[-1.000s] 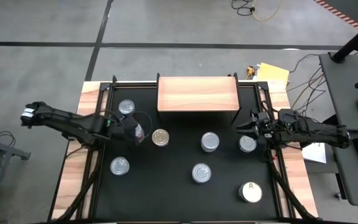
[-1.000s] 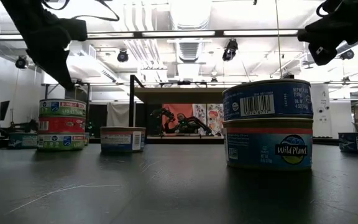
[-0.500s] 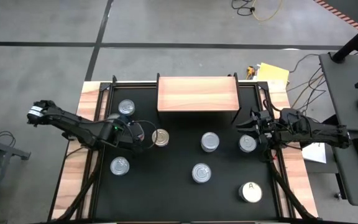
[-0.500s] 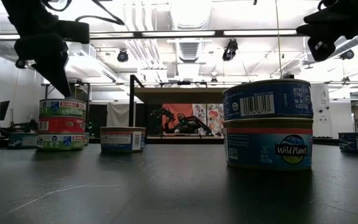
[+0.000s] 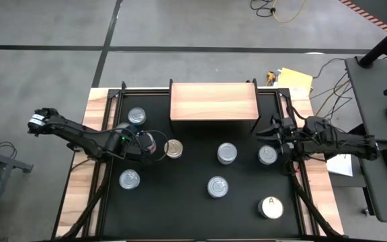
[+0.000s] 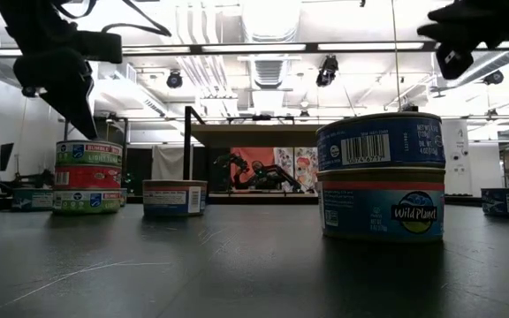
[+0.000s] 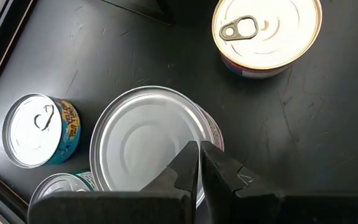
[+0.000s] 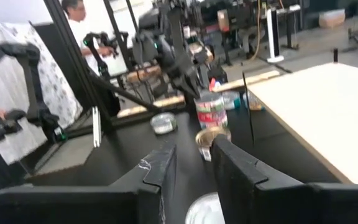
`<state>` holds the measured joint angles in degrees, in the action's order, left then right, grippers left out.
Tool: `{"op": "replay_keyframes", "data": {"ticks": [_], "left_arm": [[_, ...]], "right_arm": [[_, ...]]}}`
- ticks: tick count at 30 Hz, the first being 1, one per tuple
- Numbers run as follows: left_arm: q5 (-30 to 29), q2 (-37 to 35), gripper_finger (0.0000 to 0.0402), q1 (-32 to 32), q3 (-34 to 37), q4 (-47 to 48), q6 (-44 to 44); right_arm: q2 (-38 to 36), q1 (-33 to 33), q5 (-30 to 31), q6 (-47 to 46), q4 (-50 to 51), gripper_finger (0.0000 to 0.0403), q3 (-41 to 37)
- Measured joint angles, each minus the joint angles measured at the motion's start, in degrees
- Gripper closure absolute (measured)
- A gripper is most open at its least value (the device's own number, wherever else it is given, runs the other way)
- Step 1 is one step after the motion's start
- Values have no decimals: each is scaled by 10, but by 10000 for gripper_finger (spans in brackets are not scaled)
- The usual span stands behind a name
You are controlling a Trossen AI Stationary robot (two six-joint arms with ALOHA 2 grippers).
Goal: Stack canned seafood by type on shelf
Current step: Put the green white tuna can on the shelf
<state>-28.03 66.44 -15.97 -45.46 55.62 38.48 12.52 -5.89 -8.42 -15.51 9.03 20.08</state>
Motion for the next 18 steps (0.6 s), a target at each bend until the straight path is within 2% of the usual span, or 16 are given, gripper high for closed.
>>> {"op": "replay_keyframes", "data": {"ticks": [6, 18], "left_arm": [[0, 0, 401, -4, 15, -28, 0], [0, 1, 401, -22, 15, -37, 18]], "right_arm": [[11, 0, -3, -3, -62, 344, 0], [55, 1, -6, -8, -68, 360, 7]]}}
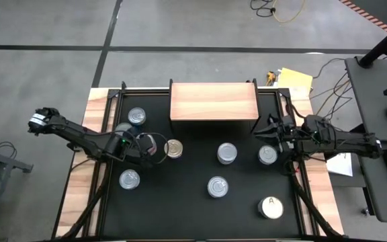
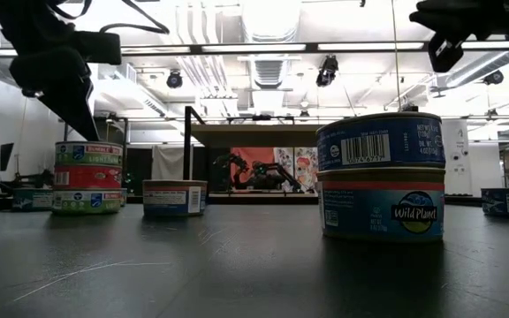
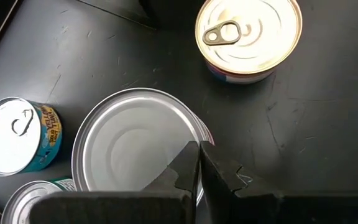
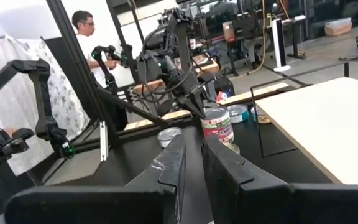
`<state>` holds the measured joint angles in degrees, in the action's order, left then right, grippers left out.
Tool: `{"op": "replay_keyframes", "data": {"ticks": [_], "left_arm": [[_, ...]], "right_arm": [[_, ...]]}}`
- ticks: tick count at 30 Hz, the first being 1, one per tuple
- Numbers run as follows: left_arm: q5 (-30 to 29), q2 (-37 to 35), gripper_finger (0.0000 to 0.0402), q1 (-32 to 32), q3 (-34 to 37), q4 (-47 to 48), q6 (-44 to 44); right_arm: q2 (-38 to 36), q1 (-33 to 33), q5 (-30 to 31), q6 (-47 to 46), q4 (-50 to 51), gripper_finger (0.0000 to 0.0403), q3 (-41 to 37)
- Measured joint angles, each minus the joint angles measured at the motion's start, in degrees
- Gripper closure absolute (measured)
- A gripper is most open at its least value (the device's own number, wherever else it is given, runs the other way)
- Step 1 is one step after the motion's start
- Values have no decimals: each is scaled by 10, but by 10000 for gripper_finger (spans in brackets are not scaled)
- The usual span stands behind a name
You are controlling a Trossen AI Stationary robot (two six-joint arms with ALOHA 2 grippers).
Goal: Stack canned seafood by type on shelf
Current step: Put the green white tuna can on the shelf
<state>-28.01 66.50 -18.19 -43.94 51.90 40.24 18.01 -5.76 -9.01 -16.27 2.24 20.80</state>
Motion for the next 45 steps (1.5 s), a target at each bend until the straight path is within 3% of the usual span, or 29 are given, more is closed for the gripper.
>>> {"op": "replay_keyframes", "data": {"ticks": [16, 45], "left_arm": [[-1, 0, 401, -61, 3, -24, 25], [-41, 0, 401, -112, 36, -74, 69]], "right_arm": [[71, 69, 62, 44, 7, 360, 42], [72, 70, 69, 43, 9, 360, 43]]}}
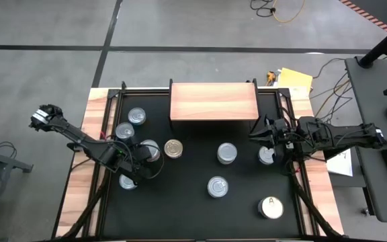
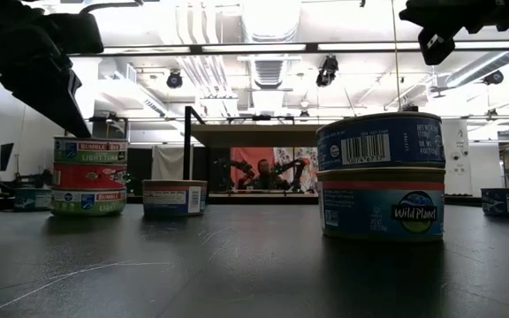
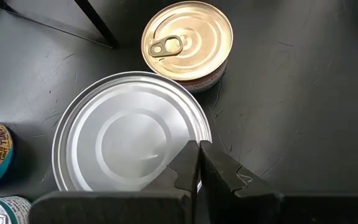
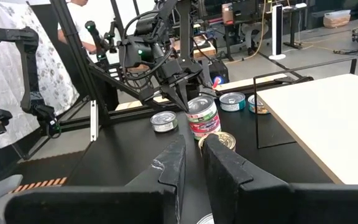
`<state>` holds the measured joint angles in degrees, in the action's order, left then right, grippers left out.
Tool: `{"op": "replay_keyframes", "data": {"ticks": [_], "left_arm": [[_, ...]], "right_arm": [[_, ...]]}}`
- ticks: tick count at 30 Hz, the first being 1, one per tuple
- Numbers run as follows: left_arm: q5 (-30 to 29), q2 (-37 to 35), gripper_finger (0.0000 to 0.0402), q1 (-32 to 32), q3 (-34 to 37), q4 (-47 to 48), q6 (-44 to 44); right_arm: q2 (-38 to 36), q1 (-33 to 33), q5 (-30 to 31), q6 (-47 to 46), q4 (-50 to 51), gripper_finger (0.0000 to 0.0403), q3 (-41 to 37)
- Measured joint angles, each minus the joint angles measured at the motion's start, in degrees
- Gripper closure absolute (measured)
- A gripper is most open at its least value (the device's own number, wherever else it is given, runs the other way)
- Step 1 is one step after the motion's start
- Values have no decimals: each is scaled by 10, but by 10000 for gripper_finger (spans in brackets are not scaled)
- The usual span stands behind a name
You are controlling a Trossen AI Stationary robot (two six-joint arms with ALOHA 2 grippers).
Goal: Stack canned seafood by type on shelf
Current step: Put the green white tuna can on the shelf
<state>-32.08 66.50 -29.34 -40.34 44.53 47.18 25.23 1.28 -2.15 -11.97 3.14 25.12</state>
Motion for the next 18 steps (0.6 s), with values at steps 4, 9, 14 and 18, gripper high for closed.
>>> {"op": "replay_keyframes", "data": {"ticks": [4, 9, 14, 18], "left_arm": [[-1, 0, 401, 0, 4, -9, 1], [-11, 3, 401, -3, 1, 1, 1], [-33, 18, 401, -3, 3, -12, -2], [-59, 34, 401, -18, 0, 7, 29]], "right_arm": [[0, 0, 0, 0, 0, 360, 0], [0, 0, 5, 0, 6, 360, 0], [0, 0, 7, -7, 17, 360, 0], [0, 0, 8, -9, 21, 360, 0]]}}
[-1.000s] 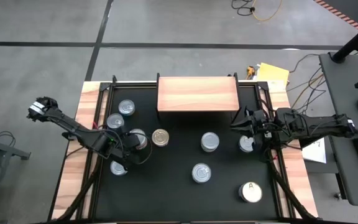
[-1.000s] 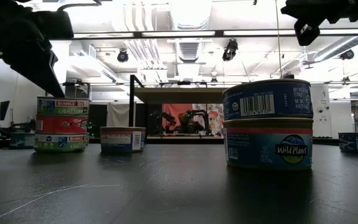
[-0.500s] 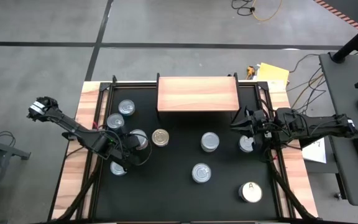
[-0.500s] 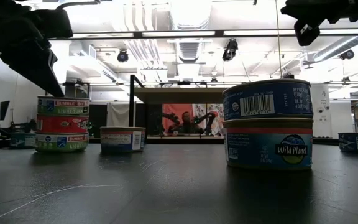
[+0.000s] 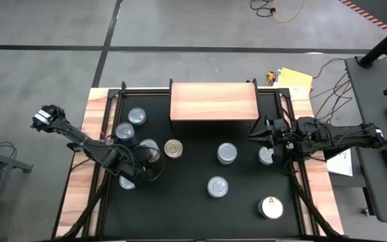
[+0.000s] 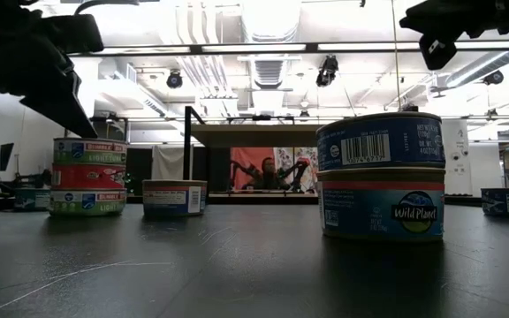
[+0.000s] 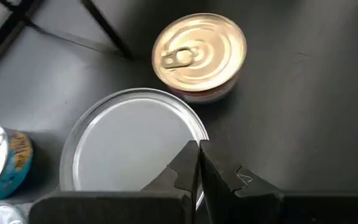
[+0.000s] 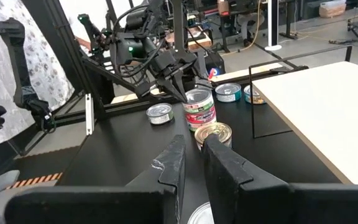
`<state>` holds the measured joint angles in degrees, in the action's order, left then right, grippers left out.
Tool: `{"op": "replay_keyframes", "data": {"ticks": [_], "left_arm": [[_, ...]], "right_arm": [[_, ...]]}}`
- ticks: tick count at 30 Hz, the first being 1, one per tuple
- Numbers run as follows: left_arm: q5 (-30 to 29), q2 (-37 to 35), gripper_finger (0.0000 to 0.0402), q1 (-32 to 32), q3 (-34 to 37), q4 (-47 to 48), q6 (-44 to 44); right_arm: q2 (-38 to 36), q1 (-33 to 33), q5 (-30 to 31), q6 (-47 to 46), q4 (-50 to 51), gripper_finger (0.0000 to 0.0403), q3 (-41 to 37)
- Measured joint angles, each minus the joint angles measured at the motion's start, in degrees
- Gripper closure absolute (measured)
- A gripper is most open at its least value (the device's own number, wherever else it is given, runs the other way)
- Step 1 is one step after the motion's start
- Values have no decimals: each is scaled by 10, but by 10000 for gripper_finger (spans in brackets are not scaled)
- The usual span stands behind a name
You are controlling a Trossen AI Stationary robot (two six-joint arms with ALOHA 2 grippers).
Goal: Stack canned seafood by type on shelf
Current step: Put the green white tuna can on the shelf
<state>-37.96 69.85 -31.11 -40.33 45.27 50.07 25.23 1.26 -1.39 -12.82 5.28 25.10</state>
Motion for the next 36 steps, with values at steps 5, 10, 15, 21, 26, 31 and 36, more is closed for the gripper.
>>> {"op": "replay_keyframes", "data": {"ticks": [5, 10, 15, 21, 26, 31, 36], "left_arm": [[-13, 21, 401, -13, 2, -58, -22], [3, 44, 401, -16, 4, -58, -14], [2, 60, 401, -16, 0, -59, -11], [1, 68, 401, -16, -5, -66, -10], [15, 70, 401, -18, -9, -67, 0], [15, 70, 401, -24, -15, -67, 2], [13, 70, 401, -25, -50, -5, 6]], "right_arm": [[0, 0, 0, 0, 0, 360, 0], [0, 0, 1, 2, 0, 360, 0], [0, 0, 1, -1, 0, 360, 0], [0, 0, 1, -1, 0, 360, 0], [0, 0, 1, -1, 0, 360, 0], [0, 0, 1, -1, 2, 360, 0], [0, 0, 1, -1, 2, 360, 0]]}}
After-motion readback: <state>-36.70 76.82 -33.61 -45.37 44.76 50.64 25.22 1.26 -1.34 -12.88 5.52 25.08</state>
